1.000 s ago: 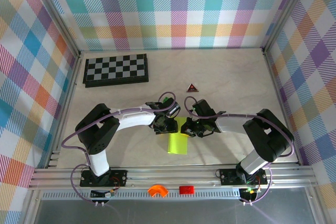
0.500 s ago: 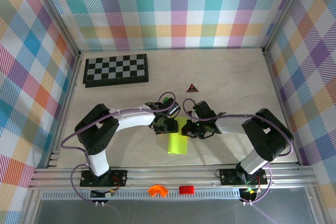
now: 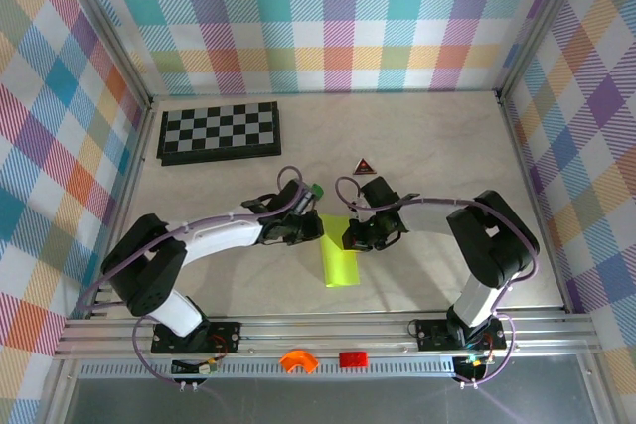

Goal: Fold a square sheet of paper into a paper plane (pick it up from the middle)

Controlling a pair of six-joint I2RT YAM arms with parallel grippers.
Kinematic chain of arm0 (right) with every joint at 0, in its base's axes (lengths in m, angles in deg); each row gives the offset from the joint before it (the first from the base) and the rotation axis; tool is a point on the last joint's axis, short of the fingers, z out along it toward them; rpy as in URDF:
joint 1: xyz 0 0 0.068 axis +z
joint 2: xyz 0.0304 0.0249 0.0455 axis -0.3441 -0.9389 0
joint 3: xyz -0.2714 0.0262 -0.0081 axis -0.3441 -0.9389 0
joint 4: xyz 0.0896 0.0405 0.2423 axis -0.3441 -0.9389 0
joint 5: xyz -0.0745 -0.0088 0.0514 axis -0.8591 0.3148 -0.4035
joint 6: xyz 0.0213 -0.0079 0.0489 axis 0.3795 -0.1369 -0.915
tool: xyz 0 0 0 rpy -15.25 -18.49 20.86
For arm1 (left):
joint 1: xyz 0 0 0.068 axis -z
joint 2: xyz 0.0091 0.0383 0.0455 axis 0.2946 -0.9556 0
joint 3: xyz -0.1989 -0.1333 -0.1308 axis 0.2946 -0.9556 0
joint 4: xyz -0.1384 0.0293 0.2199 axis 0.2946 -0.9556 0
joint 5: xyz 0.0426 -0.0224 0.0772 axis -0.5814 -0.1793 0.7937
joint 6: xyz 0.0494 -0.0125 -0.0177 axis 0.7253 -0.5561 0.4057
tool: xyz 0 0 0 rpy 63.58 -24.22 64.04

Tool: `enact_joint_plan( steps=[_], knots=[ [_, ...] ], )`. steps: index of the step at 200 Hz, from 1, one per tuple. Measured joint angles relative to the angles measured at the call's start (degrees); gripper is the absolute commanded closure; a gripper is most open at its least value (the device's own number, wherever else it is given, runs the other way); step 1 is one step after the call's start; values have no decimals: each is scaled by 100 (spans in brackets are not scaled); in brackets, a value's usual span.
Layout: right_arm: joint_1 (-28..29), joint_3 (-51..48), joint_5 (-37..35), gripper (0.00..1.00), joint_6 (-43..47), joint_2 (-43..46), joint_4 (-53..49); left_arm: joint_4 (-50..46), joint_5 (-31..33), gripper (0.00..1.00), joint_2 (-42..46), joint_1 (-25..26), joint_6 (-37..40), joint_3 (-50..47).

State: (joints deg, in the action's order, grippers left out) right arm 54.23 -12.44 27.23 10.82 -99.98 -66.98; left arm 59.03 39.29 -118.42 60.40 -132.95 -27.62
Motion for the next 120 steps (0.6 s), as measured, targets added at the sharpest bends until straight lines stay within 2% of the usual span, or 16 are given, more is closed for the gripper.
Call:
enact_joint_plan(
  steps=[4,64,120],
  knots=[
    [0,11,-2,100,26,-11,-17,168,-98,100,17,-44,-66,-79],
    [-2,44,-4,100,155,-26,-79,1517,-1309,100,-382,-173,-223,-328],
    [-9,28,-2,100,153,-22,-72,1749,-1803,100,-881,-175,-232,-299]
  ],
)
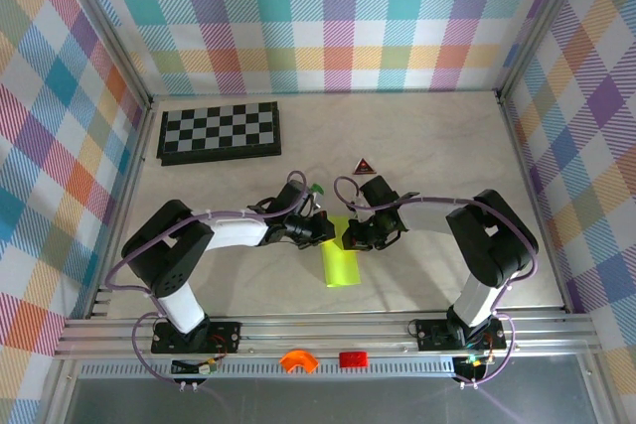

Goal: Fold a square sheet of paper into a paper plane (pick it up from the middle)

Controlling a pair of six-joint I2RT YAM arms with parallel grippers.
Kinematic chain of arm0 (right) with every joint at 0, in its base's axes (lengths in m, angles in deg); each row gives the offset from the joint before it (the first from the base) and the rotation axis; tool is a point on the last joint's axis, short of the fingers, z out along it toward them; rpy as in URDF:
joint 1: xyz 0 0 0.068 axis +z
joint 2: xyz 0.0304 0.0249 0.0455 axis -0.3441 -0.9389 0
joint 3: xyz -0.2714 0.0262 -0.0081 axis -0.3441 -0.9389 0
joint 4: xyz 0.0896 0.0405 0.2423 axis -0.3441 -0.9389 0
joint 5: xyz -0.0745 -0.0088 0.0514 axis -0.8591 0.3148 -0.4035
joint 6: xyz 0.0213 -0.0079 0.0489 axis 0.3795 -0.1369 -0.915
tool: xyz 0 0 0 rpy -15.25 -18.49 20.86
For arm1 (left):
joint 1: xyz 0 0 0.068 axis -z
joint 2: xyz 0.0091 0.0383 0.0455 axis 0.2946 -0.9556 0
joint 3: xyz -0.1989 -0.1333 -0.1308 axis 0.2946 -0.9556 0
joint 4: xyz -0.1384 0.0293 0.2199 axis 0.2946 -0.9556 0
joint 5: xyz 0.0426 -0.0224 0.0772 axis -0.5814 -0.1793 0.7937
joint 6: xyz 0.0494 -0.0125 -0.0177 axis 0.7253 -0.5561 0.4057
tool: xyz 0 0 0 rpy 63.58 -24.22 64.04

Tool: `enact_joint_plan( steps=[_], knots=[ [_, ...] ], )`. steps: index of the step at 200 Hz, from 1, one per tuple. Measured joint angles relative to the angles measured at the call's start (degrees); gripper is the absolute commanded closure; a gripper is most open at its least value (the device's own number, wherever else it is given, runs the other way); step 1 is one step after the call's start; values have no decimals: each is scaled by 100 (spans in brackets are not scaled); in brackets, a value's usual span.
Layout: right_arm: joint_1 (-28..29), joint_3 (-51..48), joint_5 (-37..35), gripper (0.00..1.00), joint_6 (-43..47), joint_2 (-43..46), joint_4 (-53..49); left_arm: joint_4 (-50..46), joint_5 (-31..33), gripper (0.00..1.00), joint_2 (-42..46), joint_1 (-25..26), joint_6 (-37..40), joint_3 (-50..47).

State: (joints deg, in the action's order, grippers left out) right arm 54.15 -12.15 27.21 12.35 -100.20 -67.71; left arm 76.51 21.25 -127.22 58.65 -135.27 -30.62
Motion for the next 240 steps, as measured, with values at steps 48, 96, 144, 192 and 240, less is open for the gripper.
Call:
enact_joint_plan(
  steps=[48,96,144,192,240],
  knots=[
    [-26,-22,-2,100,-2,13,24,63,-72,100,-2,-72,136,-15],
    [-28,-50,-4,100,-15,33,63,-31,-15,100,-201,-127,586,-286],
    [-35,-186,-4,100,-70,107,227,52,107,100,-63,-146,852,-428],
    [-37,-380,28,100,-144,199,514,-778,387,100,376,-153,922,-337],
    [-105,-695,149,100,-155,350,883,-852,247,100,428,-153,922,66]
  ],
)
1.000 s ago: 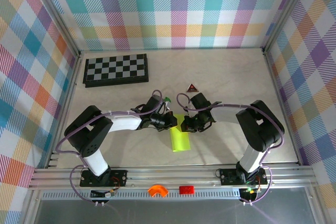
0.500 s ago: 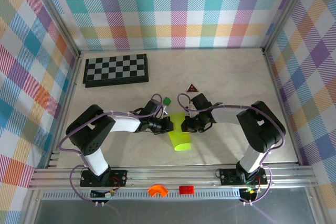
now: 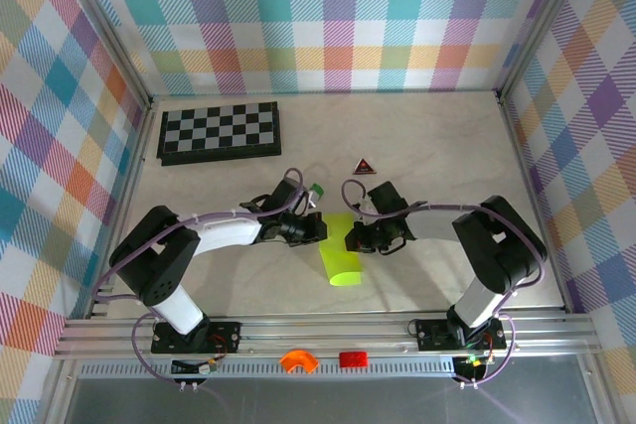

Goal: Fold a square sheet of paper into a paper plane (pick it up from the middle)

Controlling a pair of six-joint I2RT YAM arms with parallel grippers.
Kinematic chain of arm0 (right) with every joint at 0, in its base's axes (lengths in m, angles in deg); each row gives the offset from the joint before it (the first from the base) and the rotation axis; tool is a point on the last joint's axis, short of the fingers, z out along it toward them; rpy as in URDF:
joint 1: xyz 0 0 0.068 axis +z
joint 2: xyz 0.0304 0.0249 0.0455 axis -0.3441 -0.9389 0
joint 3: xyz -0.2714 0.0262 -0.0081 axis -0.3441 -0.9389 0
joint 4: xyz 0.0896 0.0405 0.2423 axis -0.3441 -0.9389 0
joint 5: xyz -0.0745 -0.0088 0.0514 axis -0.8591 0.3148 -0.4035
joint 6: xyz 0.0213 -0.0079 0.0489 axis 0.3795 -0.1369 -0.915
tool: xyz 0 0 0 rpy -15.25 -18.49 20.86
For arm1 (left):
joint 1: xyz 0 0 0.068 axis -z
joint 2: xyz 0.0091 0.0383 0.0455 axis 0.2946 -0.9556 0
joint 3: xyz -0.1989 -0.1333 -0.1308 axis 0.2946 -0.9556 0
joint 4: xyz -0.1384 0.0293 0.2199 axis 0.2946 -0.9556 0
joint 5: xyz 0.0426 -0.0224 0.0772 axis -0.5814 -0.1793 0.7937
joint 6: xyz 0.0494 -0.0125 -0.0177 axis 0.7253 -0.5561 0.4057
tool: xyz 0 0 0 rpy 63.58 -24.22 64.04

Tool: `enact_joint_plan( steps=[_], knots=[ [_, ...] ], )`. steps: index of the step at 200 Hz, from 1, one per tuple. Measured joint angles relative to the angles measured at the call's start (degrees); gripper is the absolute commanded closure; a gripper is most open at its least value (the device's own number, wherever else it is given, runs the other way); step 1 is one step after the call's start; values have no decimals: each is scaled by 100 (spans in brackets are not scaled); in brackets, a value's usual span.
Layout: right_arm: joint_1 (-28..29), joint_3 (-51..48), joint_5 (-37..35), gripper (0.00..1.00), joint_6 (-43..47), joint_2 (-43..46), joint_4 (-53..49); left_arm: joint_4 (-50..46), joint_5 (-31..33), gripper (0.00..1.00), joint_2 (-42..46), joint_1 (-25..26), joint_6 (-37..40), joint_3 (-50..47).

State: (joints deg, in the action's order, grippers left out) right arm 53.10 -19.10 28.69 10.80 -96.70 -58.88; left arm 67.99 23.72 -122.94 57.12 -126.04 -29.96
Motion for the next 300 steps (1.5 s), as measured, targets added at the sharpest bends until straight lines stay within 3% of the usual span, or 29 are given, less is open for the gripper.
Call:
enact_joint_plan(
  steps=[131,256,300],
  knots=[
    [0,-125,-2,100,-24,90,109,92,-463,100,-520,-131,109,118],
    [0,-131,-4,100,-59,105,105,1143,-354,100,-772,-302,105,-323],
    [7,-157,-48,100,-35,229,-136,540,-247,100,-372,-302,105,-341]
  ],
)
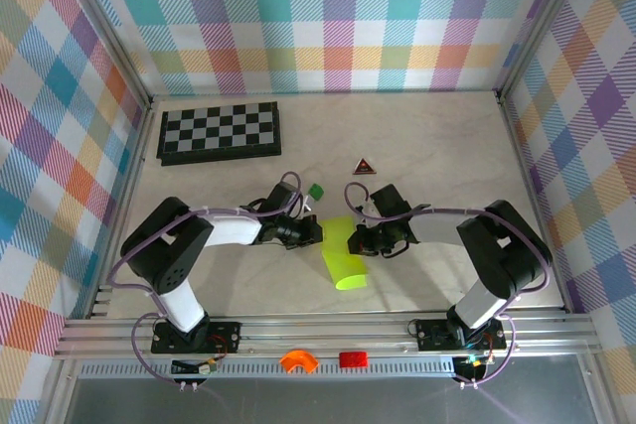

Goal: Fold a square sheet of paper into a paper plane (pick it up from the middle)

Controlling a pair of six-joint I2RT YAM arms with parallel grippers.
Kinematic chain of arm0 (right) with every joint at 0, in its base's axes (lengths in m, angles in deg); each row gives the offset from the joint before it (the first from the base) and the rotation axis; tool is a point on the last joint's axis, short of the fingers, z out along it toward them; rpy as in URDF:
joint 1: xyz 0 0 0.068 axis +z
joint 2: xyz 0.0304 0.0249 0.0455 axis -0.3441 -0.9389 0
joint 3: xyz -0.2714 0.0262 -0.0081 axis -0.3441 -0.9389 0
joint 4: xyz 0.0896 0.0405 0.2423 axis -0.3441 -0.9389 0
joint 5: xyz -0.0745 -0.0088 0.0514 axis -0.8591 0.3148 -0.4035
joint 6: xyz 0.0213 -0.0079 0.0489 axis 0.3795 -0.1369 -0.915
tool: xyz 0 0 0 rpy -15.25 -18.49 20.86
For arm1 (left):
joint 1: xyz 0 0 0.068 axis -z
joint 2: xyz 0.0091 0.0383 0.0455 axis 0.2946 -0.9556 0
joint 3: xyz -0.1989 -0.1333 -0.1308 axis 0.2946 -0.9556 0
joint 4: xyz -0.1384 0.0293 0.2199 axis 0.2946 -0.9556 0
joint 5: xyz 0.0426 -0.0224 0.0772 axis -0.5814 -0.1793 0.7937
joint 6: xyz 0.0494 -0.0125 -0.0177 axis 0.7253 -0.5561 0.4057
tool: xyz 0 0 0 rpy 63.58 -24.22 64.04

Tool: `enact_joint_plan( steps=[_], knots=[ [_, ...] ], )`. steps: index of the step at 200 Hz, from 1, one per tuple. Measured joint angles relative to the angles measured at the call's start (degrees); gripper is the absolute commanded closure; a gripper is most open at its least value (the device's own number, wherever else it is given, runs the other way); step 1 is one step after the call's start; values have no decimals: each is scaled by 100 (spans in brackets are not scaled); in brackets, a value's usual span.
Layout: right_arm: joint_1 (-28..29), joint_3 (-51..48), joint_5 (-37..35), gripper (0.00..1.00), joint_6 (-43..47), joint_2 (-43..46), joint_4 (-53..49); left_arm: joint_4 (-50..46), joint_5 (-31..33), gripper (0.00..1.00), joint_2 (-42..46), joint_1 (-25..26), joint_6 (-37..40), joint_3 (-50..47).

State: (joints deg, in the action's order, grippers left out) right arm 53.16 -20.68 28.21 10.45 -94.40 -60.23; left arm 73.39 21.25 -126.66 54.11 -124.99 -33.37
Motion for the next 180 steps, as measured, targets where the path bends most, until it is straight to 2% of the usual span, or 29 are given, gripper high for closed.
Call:
enact_joint_plan(
  steps=[48,180],
  knots=[
    [116,-120,-42,100,2,179,-173,-382,35,100,588,0,2,142],
    [199,-192,-63,100,-7,251,-192,-402,-162,100,396,0,20,177]
  ],
)
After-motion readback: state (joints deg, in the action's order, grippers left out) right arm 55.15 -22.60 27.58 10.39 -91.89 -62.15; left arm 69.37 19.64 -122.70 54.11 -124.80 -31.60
